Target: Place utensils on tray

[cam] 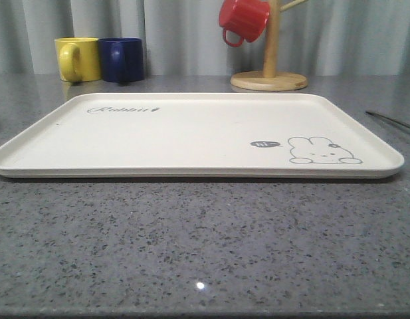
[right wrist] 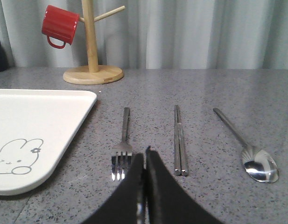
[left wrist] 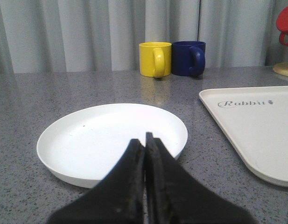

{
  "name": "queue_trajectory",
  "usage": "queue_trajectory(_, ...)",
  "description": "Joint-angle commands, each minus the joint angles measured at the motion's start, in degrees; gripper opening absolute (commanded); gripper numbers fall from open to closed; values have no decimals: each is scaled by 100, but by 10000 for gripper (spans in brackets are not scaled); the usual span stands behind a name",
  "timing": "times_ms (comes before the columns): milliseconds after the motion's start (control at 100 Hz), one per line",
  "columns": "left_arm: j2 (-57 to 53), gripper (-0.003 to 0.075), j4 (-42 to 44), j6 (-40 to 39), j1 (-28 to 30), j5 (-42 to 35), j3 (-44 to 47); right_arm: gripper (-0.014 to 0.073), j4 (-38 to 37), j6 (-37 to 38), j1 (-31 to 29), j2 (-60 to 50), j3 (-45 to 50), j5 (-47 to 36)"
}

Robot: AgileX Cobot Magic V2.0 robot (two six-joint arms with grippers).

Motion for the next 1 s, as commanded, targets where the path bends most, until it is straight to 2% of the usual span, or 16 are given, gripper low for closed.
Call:
queue_trajectory(0,-196,-19,-48,-45,4,-506,162,-69,0,-49,-22,-103,-4,-471)
queue_trajectory(990,-196,-19,-48,-45,4,-582,162,-69,0,-49,-22,-103,-4,-471)
